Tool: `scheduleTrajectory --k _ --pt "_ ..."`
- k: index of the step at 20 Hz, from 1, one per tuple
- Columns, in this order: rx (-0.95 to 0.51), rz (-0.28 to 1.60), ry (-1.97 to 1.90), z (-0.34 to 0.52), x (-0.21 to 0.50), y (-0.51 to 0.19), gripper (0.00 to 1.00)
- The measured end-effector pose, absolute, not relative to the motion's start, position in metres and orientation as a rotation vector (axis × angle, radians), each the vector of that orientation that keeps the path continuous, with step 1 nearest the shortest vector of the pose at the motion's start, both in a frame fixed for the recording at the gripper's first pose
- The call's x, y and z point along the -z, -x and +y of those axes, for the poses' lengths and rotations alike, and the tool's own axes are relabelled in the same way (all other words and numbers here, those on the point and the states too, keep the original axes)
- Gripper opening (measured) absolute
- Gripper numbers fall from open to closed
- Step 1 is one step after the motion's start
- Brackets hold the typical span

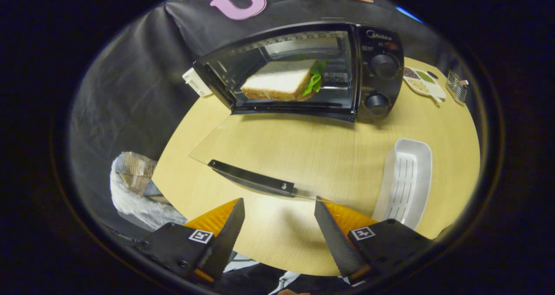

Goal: Open the toaster oven, put the food inside, and close the toaster oven door.

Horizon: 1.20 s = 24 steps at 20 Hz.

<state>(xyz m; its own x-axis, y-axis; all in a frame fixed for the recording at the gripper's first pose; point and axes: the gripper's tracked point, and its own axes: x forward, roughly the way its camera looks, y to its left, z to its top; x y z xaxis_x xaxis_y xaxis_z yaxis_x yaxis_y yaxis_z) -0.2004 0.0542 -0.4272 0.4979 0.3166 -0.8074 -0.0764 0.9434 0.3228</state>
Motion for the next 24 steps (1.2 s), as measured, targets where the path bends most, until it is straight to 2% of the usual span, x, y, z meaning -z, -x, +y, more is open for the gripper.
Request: scheduleTrajectory --k 10,24 --pt "-0.19 0.838 -0.333 0.041 0.362 0.129 0.99" --pt "-0.196 0.749 -0.321 0.036 0.337 0.081 0.99"
